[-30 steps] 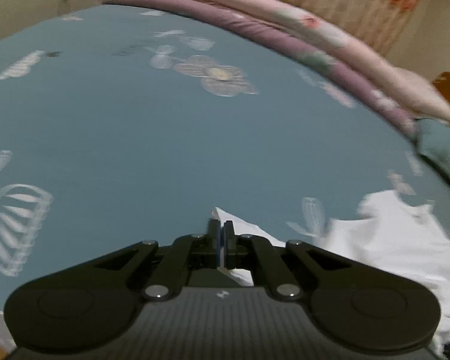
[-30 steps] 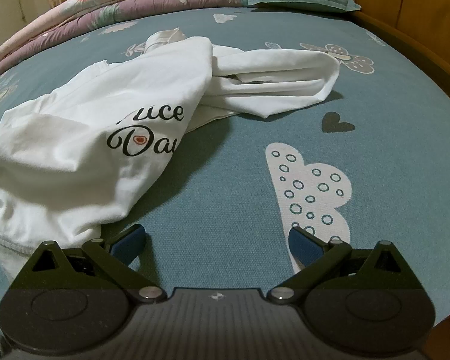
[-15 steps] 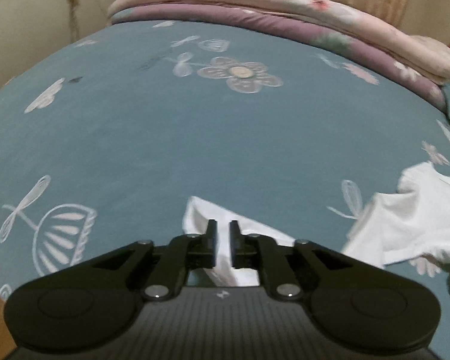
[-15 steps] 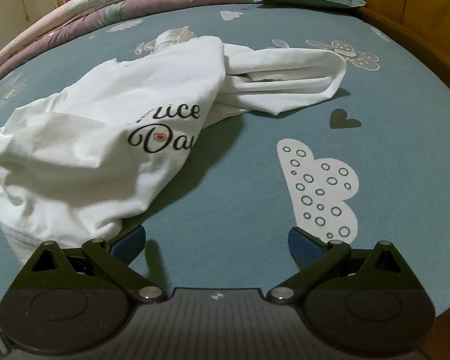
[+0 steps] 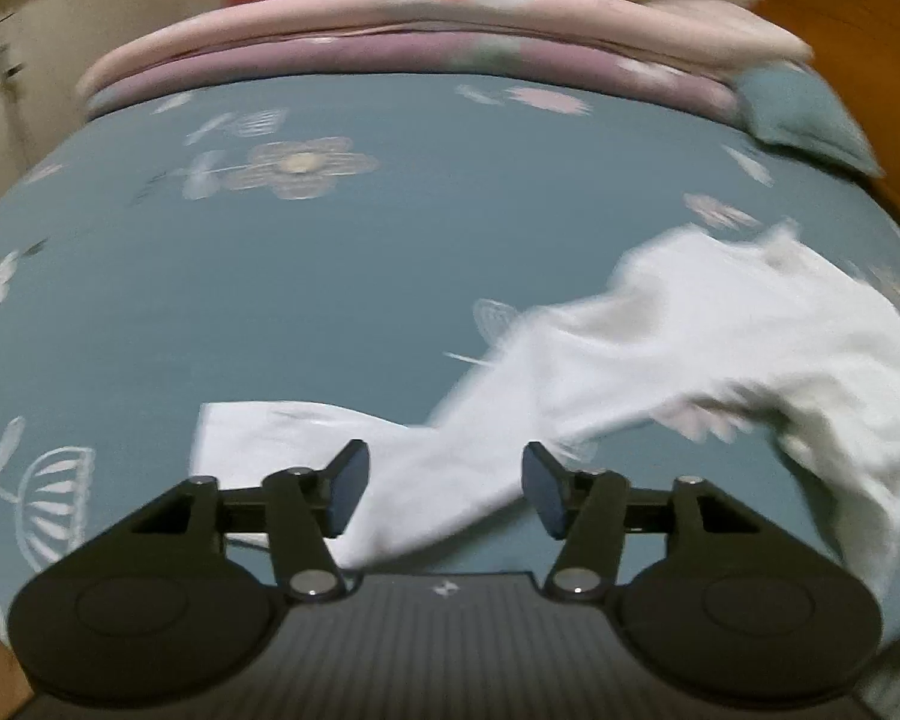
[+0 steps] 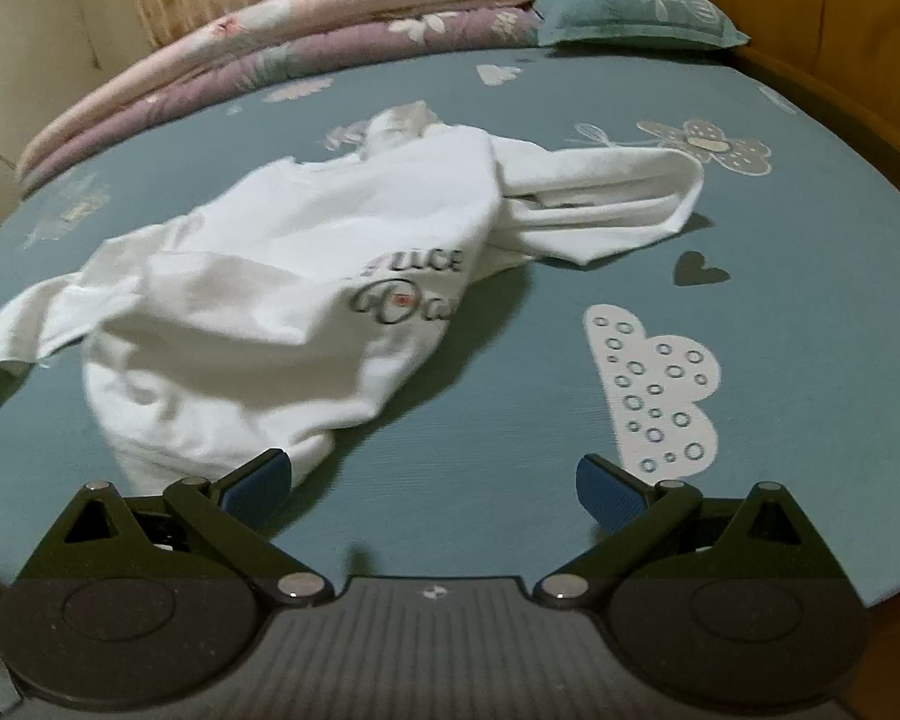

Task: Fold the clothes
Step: 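Release the hem from the left gripper onto the bed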

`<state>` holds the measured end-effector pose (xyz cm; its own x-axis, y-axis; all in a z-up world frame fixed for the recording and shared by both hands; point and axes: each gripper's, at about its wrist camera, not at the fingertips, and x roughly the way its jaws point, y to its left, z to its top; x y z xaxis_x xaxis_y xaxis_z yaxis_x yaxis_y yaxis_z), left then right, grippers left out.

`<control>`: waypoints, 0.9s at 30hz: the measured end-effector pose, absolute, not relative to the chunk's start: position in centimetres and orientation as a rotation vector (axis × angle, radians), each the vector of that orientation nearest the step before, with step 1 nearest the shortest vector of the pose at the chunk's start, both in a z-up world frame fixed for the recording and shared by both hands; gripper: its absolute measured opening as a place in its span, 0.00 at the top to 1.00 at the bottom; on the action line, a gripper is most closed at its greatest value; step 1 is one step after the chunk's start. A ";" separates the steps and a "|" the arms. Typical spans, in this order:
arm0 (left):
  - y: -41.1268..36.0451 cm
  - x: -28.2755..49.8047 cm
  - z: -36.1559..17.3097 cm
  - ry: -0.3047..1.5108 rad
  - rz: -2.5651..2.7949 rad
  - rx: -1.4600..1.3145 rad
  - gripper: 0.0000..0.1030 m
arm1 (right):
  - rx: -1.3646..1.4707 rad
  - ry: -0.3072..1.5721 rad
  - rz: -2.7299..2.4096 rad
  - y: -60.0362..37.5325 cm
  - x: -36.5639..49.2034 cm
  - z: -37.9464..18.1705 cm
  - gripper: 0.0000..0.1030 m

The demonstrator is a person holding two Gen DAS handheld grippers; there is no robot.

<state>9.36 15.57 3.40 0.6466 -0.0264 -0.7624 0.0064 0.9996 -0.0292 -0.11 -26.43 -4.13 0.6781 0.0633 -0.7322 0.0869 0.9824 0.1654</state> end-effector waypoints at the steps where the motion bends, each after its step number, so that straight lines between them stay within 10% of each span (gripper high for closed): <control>1: 14.7 8.9 3.4 0.867 -0.042 -0.018 0.39 | 0.194 0.817 -0.001 -26.2 -0.5 -3.8 0.00; 27: -2.4 18.1 -0.8 0.744 -0.425 -0.001 0.33 | 0.074 0.666 0.261 -22.1 5.9 -1.1 0.00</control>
